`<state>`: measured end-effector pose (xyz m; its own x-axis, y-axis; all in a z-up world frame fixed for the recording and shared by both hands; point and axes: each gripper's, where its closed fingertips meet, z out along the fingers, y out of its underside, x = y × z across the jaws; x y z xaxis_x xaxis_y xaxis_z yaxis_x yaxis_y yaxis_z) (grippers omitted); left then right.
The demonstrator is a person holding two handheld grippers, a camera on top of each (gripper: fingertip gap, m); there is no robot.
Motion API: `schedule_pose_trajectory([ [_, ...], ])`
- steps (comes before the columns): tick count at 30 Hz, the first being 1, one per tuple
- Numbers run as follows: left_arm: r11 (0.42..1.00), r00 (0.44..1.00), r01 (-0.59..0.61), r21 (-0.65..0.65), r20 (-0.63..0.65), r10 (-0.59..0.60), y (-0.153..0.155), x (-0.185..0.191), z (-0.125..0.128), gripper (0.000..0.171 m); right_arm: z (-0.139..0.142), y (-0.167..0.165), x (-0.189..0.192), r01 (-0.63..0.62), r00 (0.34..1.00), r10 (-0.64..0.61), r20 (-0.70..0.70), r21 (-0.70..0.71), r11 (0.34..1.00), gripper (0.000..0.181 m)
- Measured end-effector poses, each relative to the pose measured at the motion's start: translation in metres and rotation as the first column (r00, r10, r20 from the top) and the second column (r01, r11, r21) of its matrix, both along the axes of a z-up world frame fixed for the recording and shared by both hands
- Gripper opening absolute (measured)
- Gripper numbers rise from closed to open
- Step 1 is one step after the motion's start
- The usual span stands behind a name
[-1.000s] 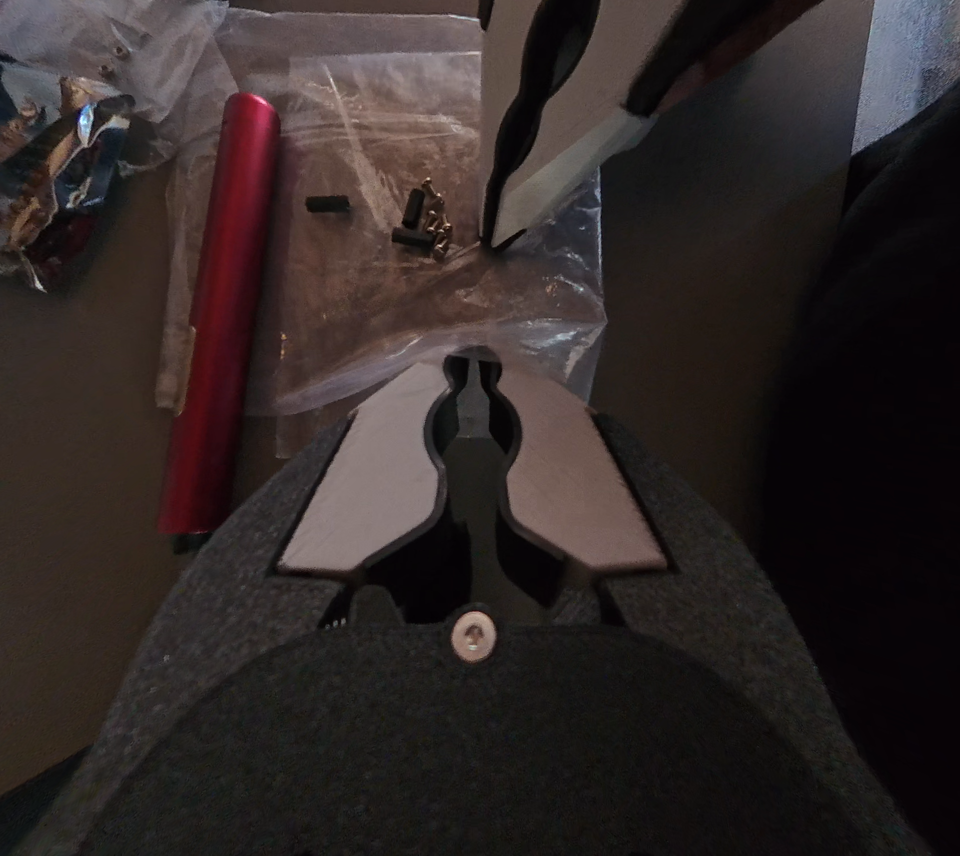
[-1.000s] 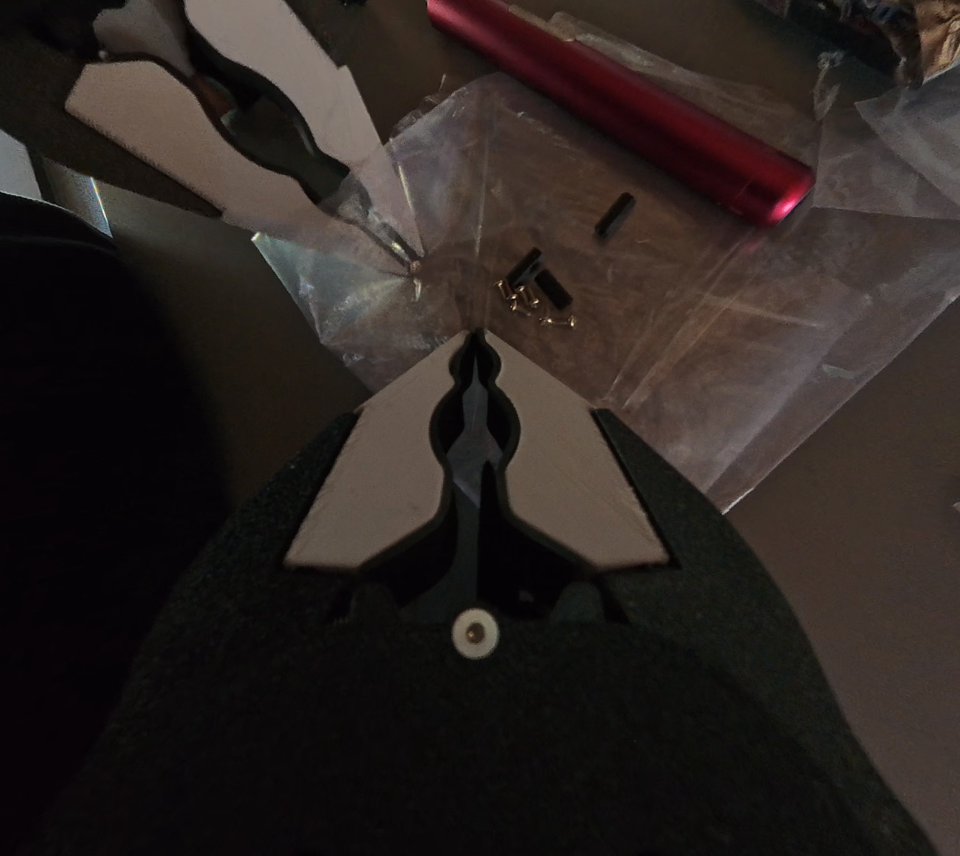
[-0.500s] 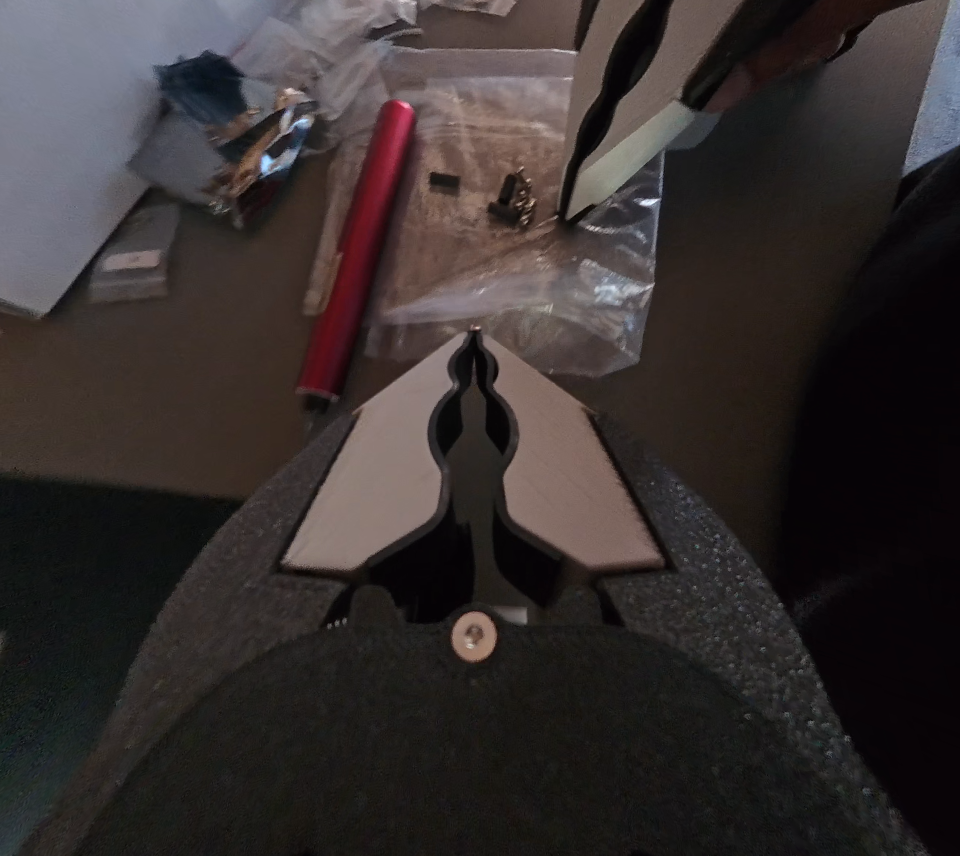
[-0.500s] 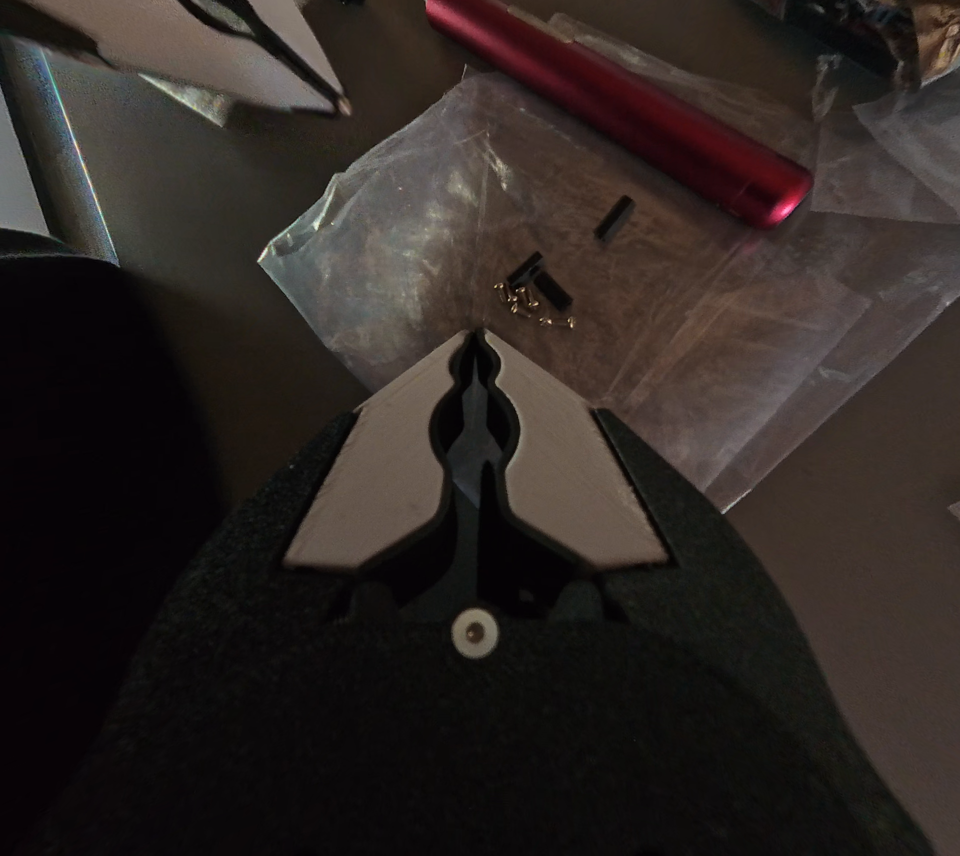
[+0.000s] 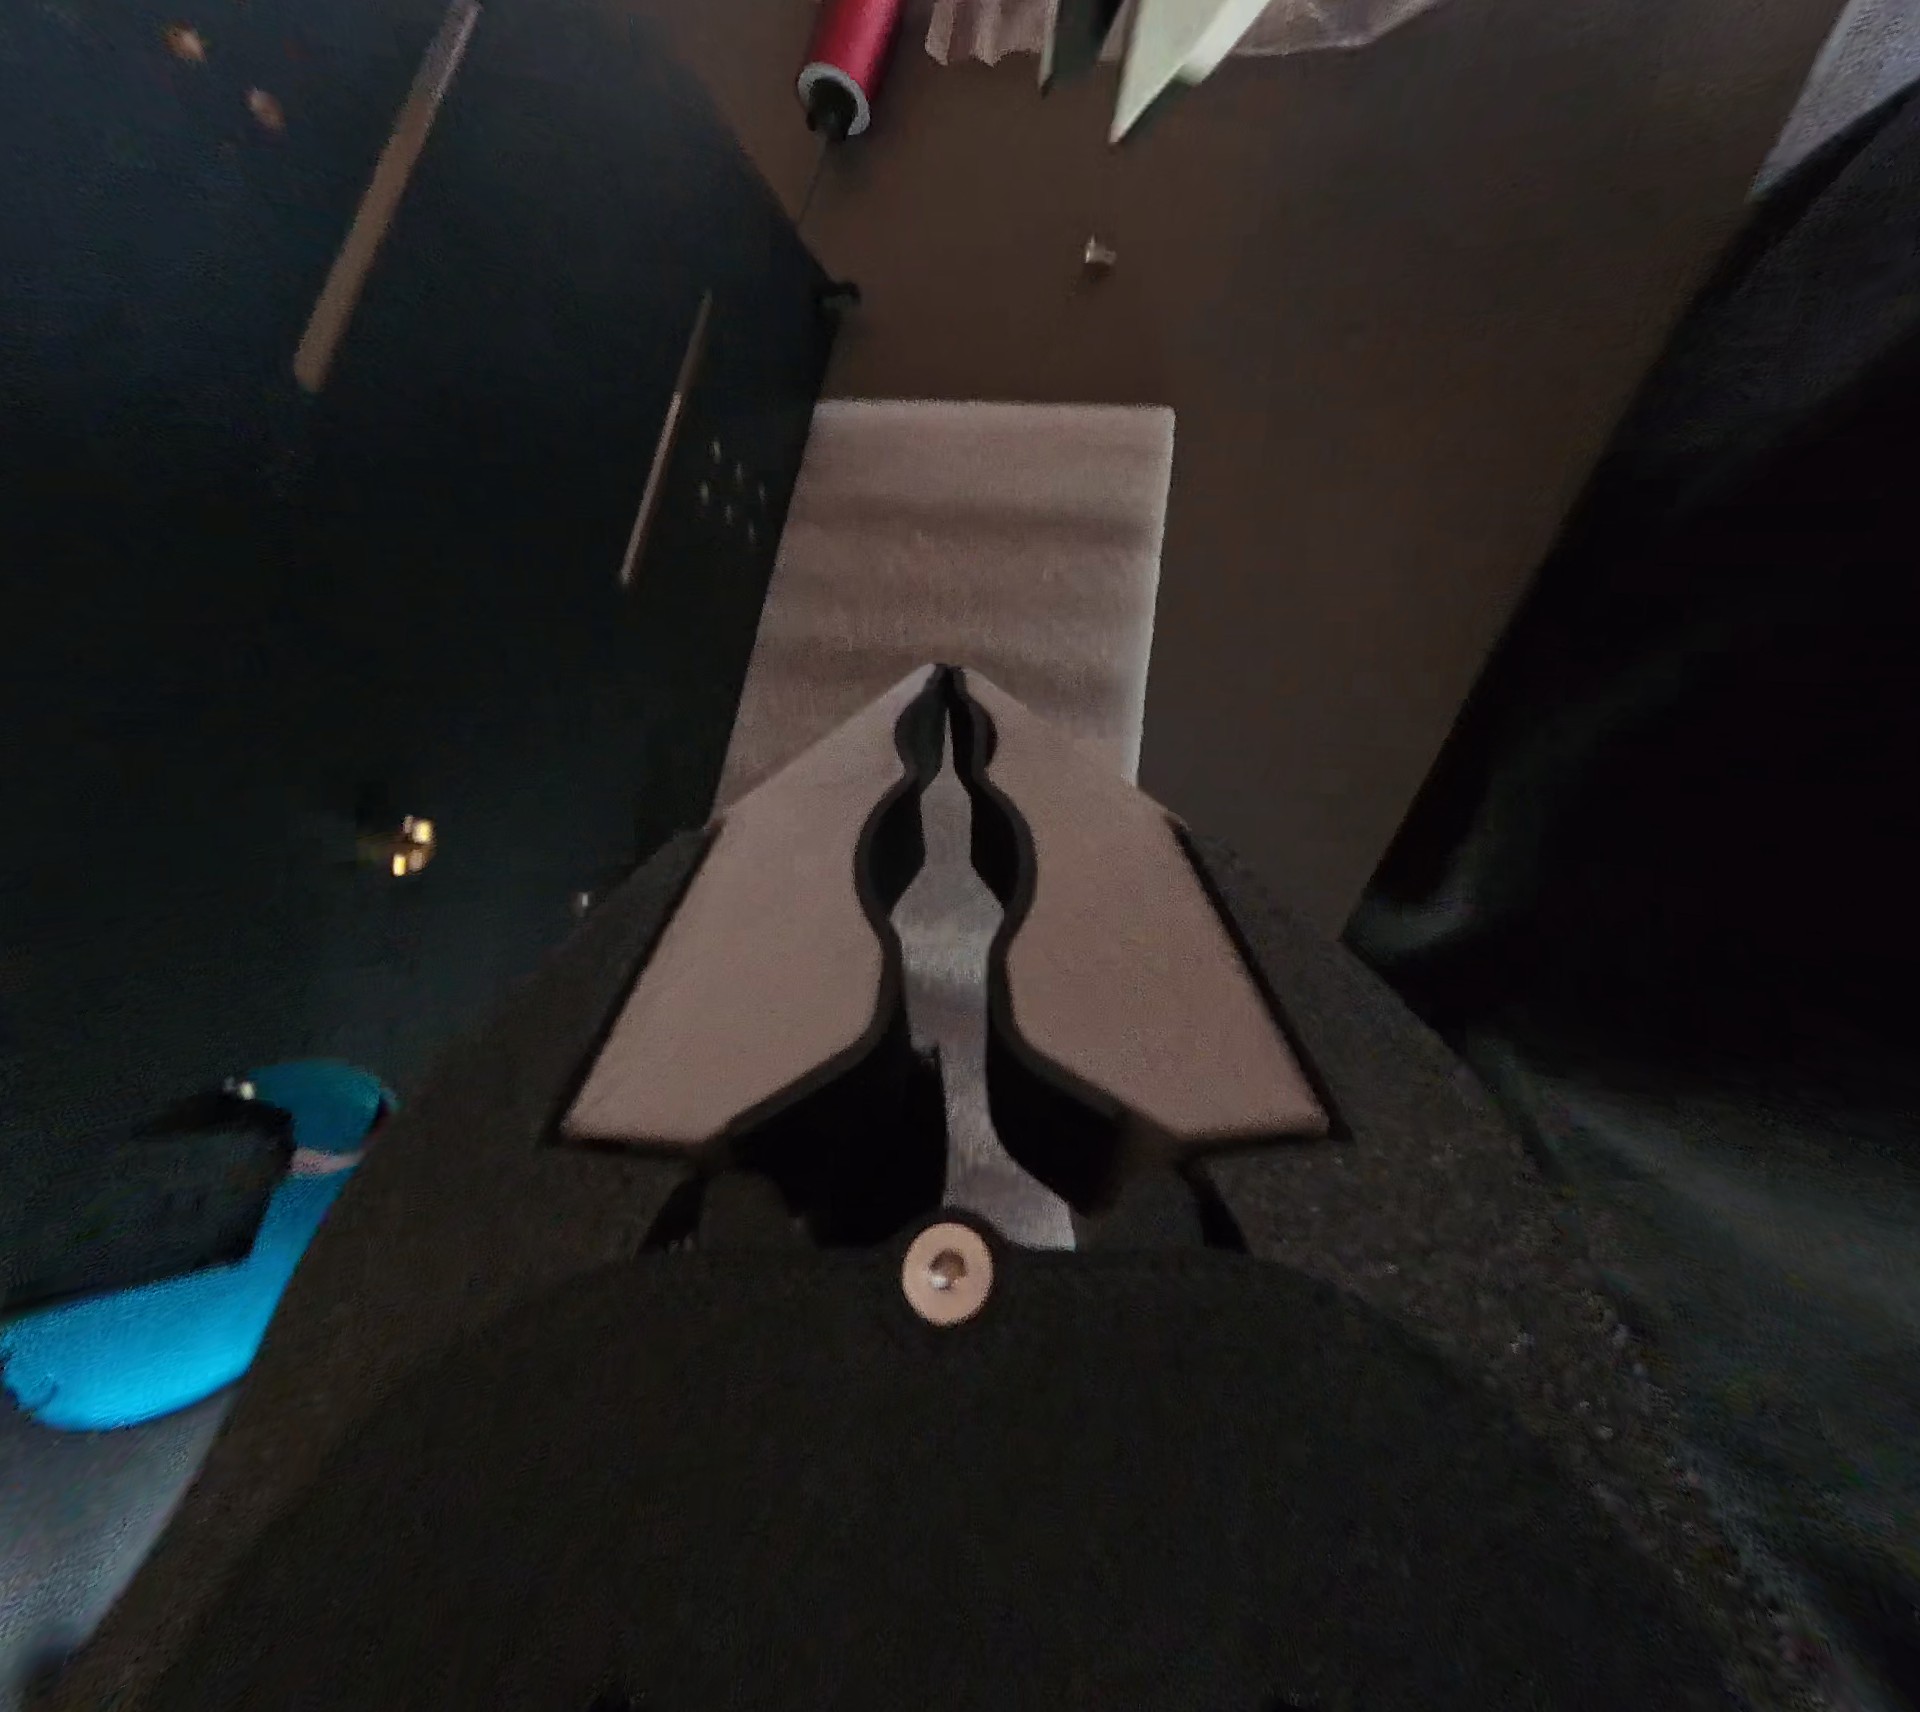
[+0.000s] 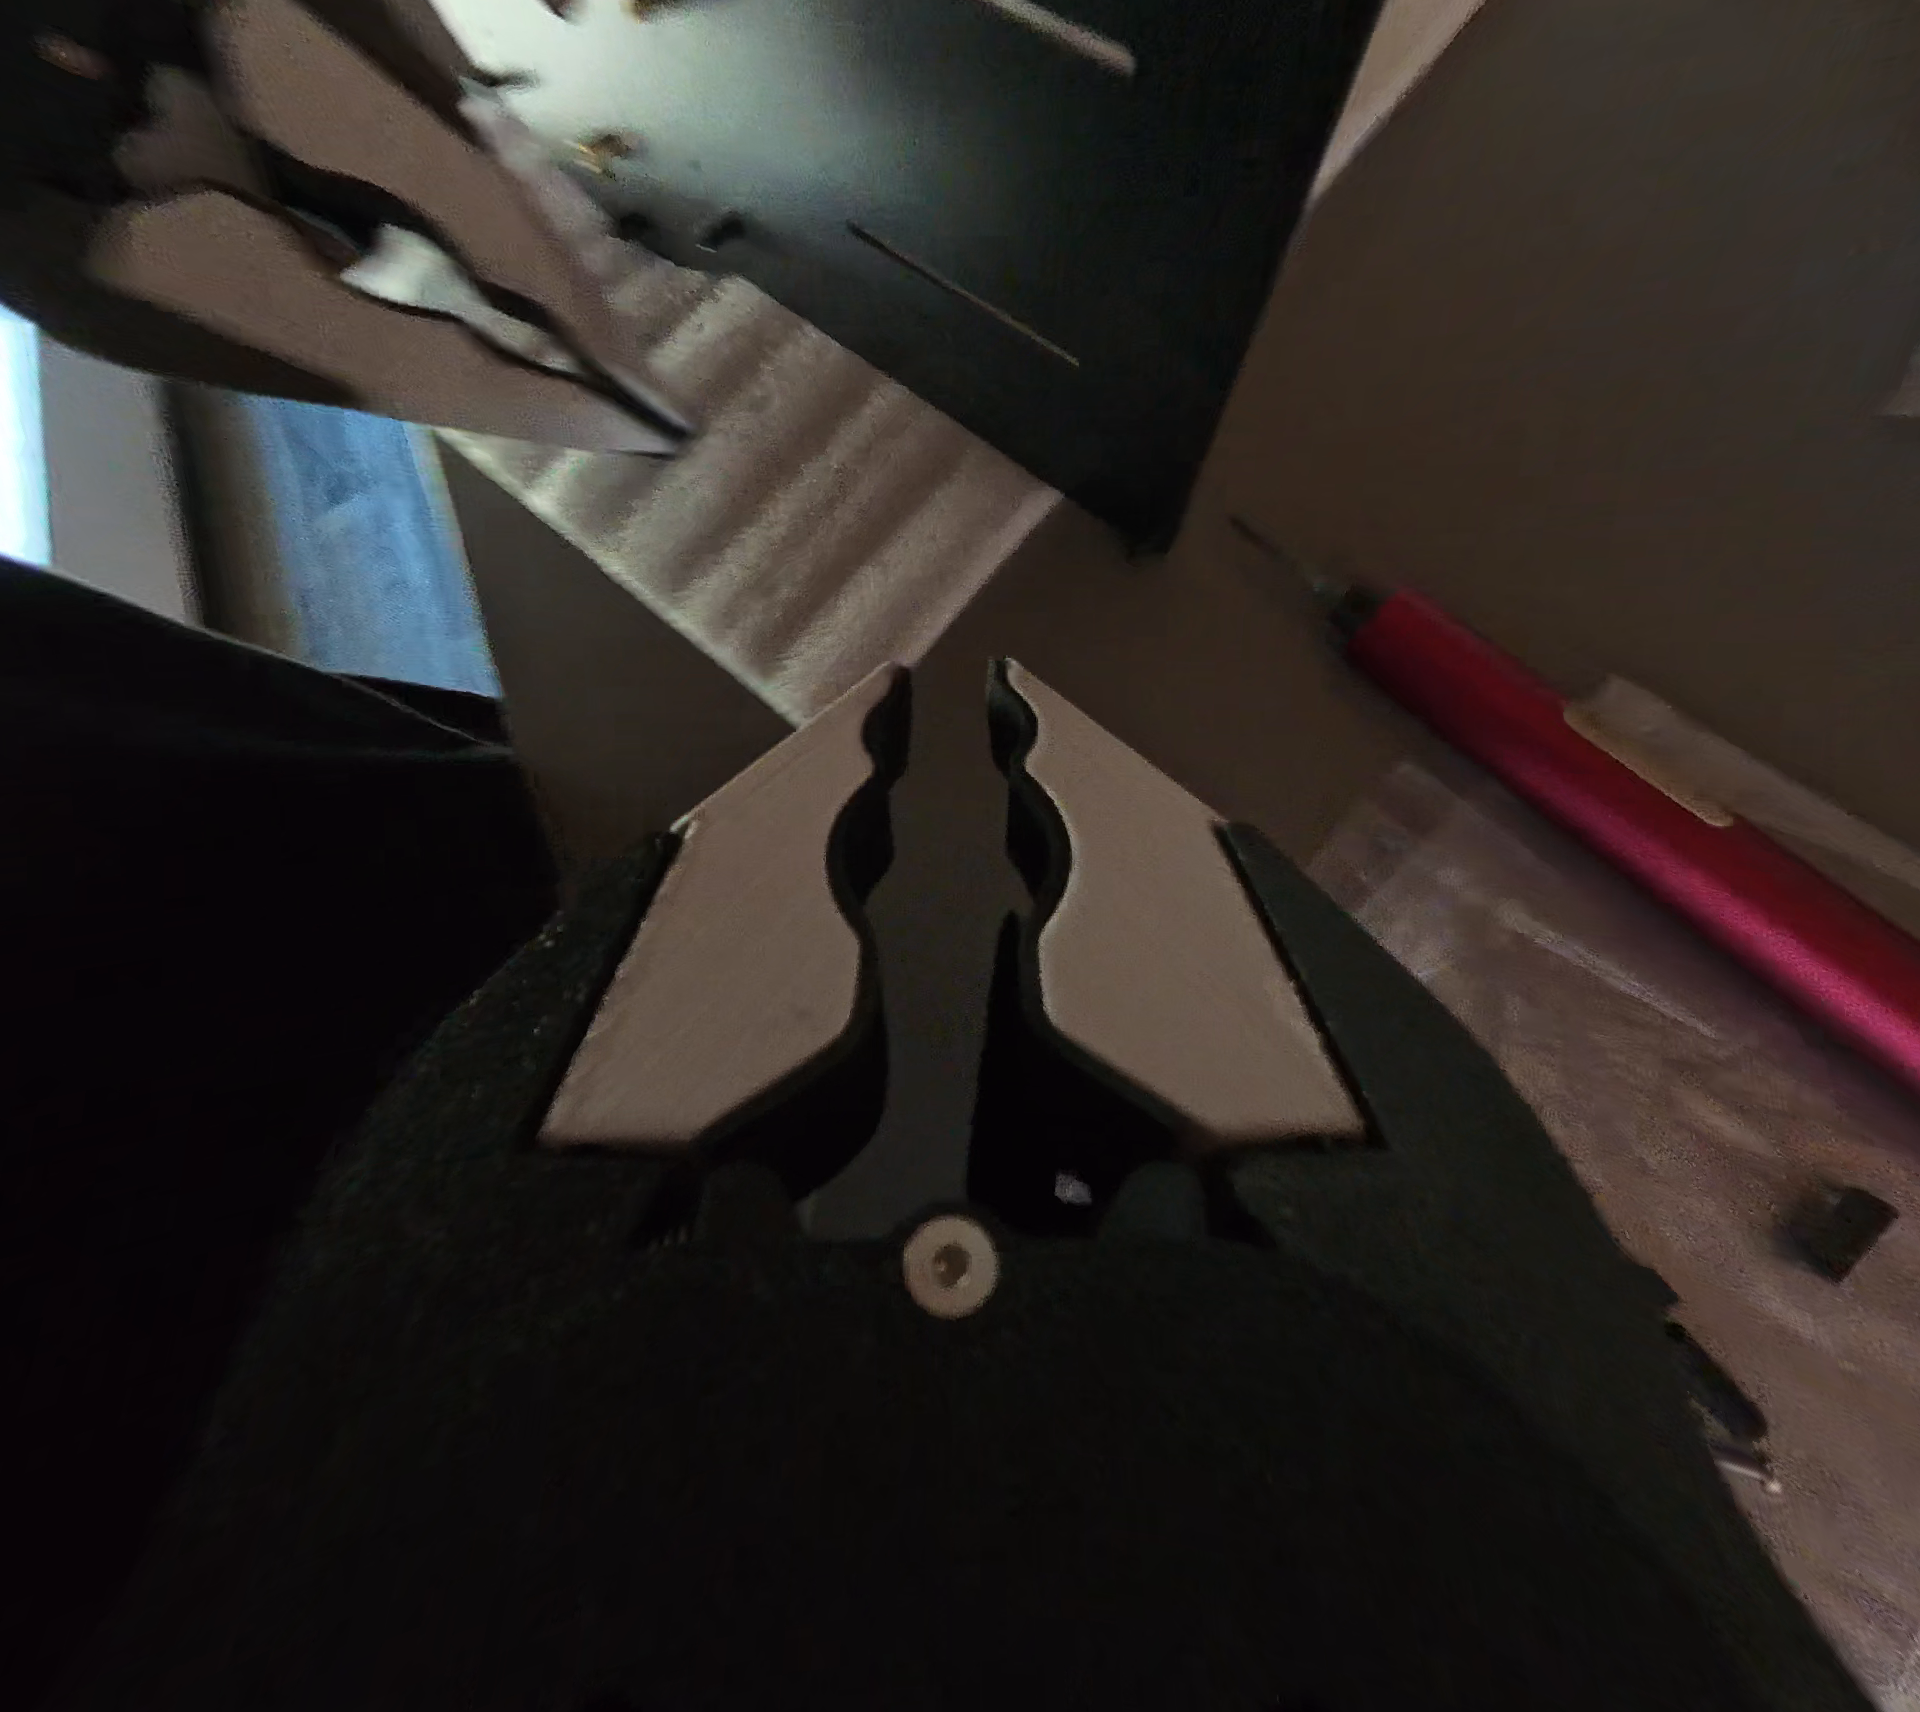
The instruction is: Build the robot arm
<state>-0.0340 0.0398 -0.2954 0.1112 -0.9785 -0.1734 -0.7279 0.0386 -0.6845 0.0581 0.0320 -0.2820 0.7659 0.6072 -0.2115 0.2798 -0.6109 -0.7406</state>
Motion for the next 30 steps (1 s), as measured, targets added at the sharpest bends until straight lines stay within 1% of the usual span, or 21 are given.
schedule_pose_trajectory([
  [2, 1.000, 0.999, 0.018, -0.014, 0.027, -0.018, -0.002, -0.012, 0.004, 0.000, -0.016, 0.008, 0.000, 0.072, 0.994, -0.071, 0.080, -0.019, 0.997, 0.011],
  [4, 0.997, 0.998, 0.040, -0.065, 0.058, -0.036, -0.008, -0.022, 0.009, 0.001, -0.028, 0.009, 0.012, 0.181, 0.970, -0.171, 0.170, -0.045, 0.982, 0.014],
  [6, 0.992, 0.994, 0.049, -0.119, 0.106, -0.036, -0.011, -0.029, 0.017, 0.003, -0.027, 0.004, 0.020, 0.298, 0.940, -0.292, 0.179, -0.005, 0.955, 0.015],
  [8, 0.979, 0.988, 0.076, -0.189, 0.147, -0.049, -0.016, -0.035, 0.025, 0.008, -0.029, -0.009, 0.028, 0.419, 0.892, -0.412, 0.183, 0.003, 0.908, 0.016],
  [10, 0.964, 0.980, 0.109, -0.244, 0.187, -0.064, -0.019, -0.040, 0.033, 0.009, -0.032, -0.019, 0.026, 0.489, 0.863, -0.484, 0.145, 0.000, 0.872, 0.018],
  [11, 0.954, 0.977, 0.129, -0.269, 0.201, -0.075, -0.021, -0.042, 0.036, 0.009, -0.033, -0.023, 0.024, 0.501, 0.858, -0.496, 0.133, -0.008, 0.865, 0.019],
  [13, 0.936, 0.969, 0.172, -0.307, 0.225, -0.104, -0.025, -0.046, 0.044, 0.011, -0.032, -0.023, 0.025, 0.512, 0.851, -0.512, 0.118, 0.032, 0.858, 0.020],
  [15, 0.916, 0.959, 0.230, -0.328, 0.236, -0.156, -0.032, -0.052, 0.049, 0.012, -0.035, -0.024, 0.016, 0.458, 0.885, -0.457, 0.084, 0.008, 0.889, 0.020],
  [16, 0.912, 0.956, 0.251, -0.323, 0.228, -0.183, -0.033, -0.055, 0.048, 0.012, -0.038, -0.025, 0.019, 0.455, 0.885, -0.453, 0.106, 0.001, 0.890, 0.016],
  [17, 0.917, 0.956, 0.259, -0.303, 0.214, -0.199, -0.032, -0.057, 0.046, 0.012, -0.035, -0.023, 0.018, 0.448, 0.889, -0.448, 0.094, 0.020, 0.894, 0.018],
  [18, 0.925, 0.957, 0.258, -0.278, 0.204, -0.206, -0.029, -0.059, 0.045, 0.012, -0.035, -0.023, 0.015, 0.430, 0.898, -0.430, 0.088, 0.020, 0.902, 0.016],
  [19, 0.930, 0.957, 0.258, -0.262, 0.199, -0.210, -0.027, -0.060, 0.044, 0.012, -0.039, -0.023, 0.015, 0.425, 0.898, -0.424, 0.118, 0.017, 0.905, 0.011],
  [20, 0.930, 0.957, 0.261, -0.259, 0.199, -0.213, -0.027, -0.061, 0.044, 0.012, -0.038, -0.021, 0.014, 0.412, 0.899, -0.415, 0.136, 0.051, 0.910, 0.006],
  [22, 0.931, 0.957, 0.258, -0.260, 0.203, -0.208, -0.025, -0.060, 0.045, 0.012, -0.038, -0.021, 0.014, 0.389, 0.897, -0.397, 0.195, 0.079, 0.918, 0.006],
  [25, 0.931, 0.956, 0.254, -0.263, 0.214, -0.200, -0.025, -0.058, 0.048, 0.012, -0.039, -0.021, 0.012, 0.396, 0.897, -0.399, 0.191, 0.055, 0.917, 0.000],
  [30, 0.931, 0.953, 0.266, -0.252, 0.212, -0.215, -0.028, -0.053, 0.049, 0.012, -0.037, -0.023, 0.014, 0.434, 0.880, -0.439, 0.185, 0.065, 0.898, 0.001],
])
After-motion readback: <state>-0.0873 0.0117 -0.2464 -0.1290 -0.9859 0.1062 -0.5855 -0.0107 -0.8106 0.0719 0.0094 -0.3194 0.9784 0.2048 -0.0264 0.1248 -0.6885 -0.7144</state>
